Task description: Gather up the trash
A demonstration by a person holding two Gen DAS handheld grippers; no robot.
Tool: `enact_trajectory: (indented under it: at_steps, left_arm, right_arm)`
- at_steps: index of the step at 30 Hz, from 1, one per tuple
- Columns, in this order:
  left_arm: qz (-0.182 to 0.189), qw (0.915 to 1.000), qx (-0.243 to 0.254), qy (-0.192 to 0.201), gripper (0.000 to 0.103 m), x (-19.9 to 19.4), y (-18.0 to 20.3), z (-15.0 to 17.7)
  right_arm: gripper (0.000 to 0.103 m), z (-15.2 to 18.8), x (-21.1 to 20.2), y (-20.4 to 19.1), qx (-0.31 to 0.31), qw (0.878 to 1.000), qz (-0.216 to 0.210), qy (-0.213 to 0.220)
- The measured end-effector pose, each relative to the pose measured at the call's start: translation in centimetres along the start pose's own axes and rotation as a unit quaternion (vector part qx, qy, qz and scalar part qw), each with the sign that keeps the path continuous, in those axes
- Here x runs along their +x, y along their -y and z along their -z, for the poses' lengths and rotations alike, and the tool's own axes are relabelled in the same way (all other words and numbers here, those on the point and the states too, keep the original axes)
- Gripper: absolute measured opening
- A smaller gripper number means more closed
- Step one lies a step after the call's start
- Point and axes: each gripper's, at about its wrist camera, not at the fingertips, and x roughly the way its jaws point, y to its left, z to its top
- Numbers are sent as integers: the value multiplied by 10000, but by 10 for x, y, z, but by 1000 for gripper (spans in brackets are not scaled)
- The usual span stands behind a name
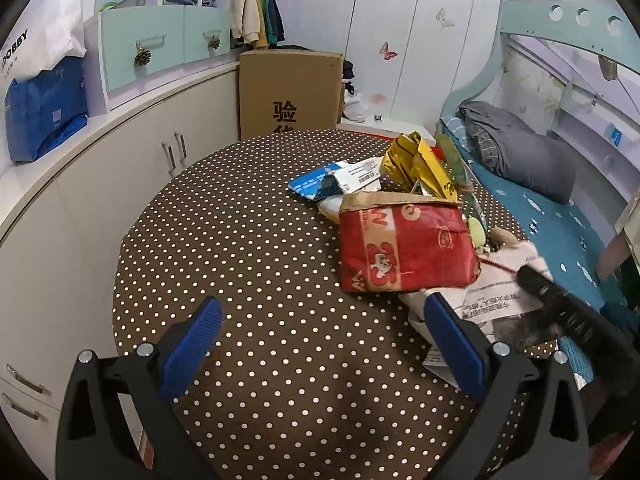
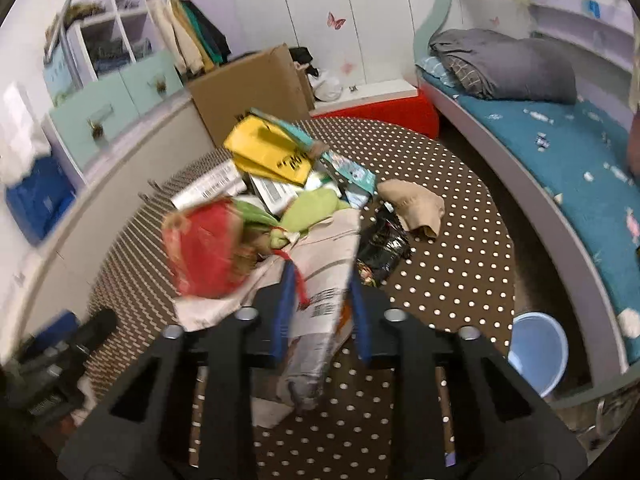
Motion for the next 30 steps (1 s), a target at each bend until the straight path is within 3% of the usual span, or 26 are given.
enact_trajectory:
  at_steps: [7,13,17,22,30]
  left_arm:
    - [-76,9999,-63,70,99,-3,-2,-3]
    - [-349,9988,-355,-6,99,2,-25,-2]
    - [-510,9972,-546,-45,99,4,-43,1]
    - [-514,9971,-556,-94,99,4,-49,2]
    - [-368,9984,-420,-63,99,2,-36,2]
  right_arm:
    - [13,-8,-35,-22,-482,9974,-336,413]
    - [16,6,-19,-64,-1309,9895,-598,161]
    - [16,15,17,-73,-1303,9890,-576,-391]
    - [13,14,26,-74,-1332,9891,-464,-416]
    - [12,8,0,-57,-1141,9916,-499,-336]
